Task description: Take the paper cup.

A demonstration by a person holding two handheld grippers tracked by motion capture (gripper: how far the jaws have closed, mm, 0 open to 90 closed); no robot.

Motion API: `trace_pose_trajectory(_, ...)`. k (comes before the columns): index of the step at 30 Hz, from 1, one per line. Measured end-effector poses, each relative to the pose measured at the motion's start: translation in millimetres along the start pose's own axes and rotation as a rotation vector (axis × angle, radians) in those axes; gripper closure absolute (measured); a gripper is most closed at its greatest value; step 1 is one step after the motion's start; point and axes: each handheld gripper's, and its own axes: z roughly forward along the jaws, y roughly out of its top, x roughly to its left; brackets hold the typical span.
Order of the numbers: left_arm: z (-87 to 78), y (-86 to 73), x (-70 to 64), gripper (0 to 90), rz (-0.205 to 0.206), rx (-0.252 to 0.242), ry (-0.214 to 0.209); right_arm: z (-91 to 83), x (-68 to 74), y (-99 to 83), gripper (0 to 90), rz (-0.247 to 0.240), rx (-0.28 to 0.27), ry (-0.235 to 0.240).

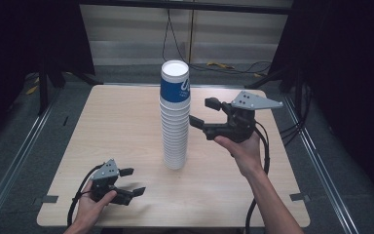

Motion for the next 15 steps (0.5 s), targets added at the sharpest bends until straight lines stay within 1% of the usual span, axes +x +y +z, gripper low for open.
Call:
trace_pose_trajectory(2, -0.3, -0.5, 0.9, 15.9, -0.012, -0.007, 0.002, 1.2, 0.3, 8.7, 22.9, -0.007, -0.007, 0.011)
trace_pose_trajectory(6, -0.9, -0.5, 0.9, 15.9, -0.013, -0.009, -0.003, 4.8, 1.0, 14.9, 22.6, -0.014, 0.001, 0.021)
trace_pose_trajectory(9, -0.5, -0.6, 0.6, 15.9, -0.012, -0.006, -0.003, 5.8, -0.8, 23.2, 21.2, -0.008, -0.023, 0.027)
trace_pose_trajectory(10, -0.5, -0.6, 0.6, 15.9, -0.012, -0.006, -0.003, 5.8, -0.8, 23.2, 21.2, -0.008, -0.023, 0.027)
trace_pose_trajectory(13, -0.8, -0.4, 0.8, 15.9, -0.007, -0.009, -0.007, 8.3, -2.9, 33.0, 18.5, -0.008, -0.034, 0.034)
trace_pose_trajectory(15, -0.6, -0.2, 1.0, 15.9, -0.008, -0.014, -0.010, 9.4, -3.0, 35.6, 17.7, -0.009, -0.033, 0.036)
